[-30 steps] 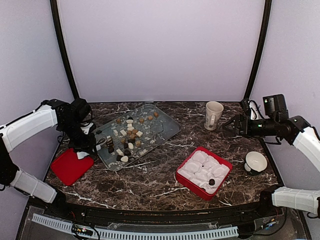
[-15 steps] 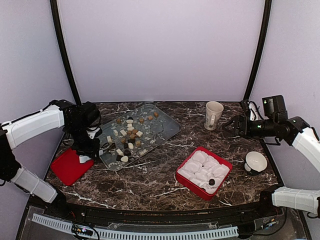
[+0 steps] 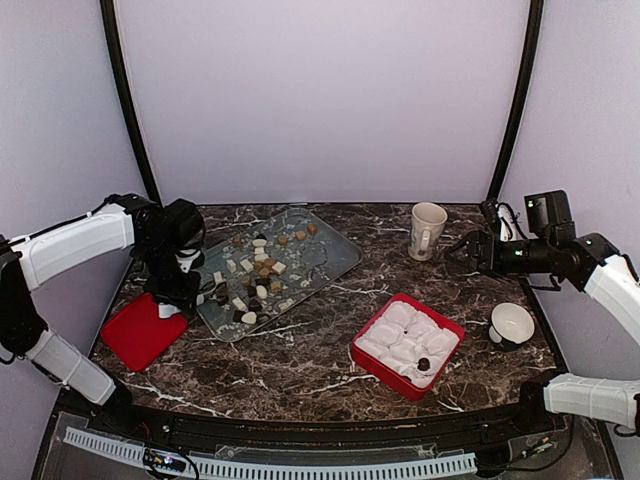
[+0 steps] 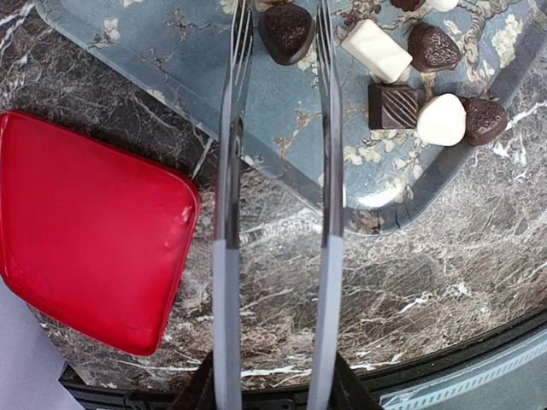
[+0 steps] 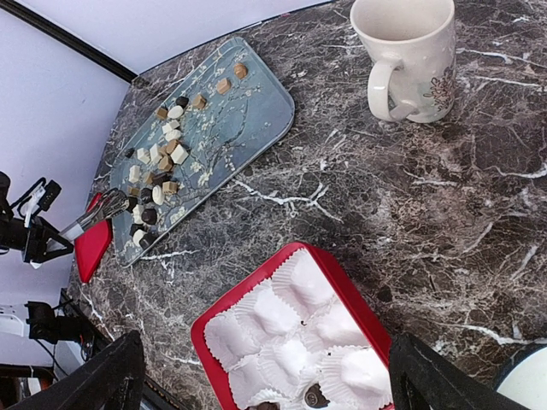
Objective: Pack the chocolate
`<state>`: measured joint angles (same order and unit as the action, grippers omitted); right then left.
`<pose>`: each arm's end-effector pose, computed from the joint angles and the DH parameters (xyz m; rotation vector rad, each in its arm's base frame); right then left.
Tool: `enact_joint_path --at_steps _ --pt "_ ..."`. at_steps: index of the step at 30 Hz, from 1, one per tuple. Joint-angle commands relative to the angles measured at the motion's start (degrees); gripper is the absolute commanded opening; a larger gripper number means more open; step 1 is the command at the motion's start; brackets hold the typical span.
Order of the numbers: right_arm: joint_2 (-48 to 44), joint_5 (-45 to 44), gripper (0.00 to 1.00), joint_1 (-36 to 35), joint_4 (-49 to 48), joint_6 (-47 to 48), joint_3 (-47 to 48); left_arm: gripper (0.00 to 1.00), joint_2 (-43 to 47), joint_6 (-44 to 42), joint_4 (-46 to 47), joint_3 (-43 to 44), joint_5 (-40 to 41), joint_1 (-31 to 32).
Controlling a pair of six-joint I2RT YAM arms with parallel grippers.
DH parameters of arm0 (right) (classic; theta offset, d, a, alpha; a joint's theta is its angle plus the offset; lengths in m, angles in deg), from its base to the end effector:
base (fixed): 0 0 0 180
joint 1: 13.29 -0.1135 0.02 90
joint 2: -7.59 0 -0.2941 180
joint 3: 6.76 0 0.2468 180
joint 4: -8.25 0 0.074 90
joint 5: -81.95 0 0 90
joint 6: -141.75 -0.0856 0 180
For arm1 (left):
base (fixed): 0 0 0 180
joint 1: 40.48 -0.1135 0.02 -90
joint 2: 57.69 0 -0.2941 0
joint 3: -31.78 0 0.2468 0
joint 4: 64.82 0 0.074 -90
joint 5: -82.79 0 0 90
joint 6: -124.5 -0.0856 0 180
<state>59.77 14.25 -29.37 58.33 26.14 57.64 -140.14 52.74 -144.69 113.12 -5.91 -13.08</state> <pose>0.1849 0.0871 0.3040 -0.0299 2.3030 0.8214 0.2256 -0.1148 0.2427 0.2359 2.9778 -0.0601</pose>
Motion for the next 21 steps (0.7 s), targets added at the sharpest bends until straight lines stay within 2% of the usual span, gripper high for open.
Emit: enact_joint_path --at_steps 1,11,21 --pt "-0.4 0.2 1.0 0.3 -1.8 -0.2 -0.3 0.35 -1.0 -1.6 -0.2 2.2 0.8 0.4" --pt "-0.3 -0.1 1.0 0.3 -1.6 0.0 -0.2 0.34 -2.6 -2.6 -1.0 1.3 1.6 0.7" --pt "0.6 0.3 1.0 0.3 -1.9 0.4 0.2 0.25 -3.6 -3.1 -3.0 5.7 2.8 0.7"
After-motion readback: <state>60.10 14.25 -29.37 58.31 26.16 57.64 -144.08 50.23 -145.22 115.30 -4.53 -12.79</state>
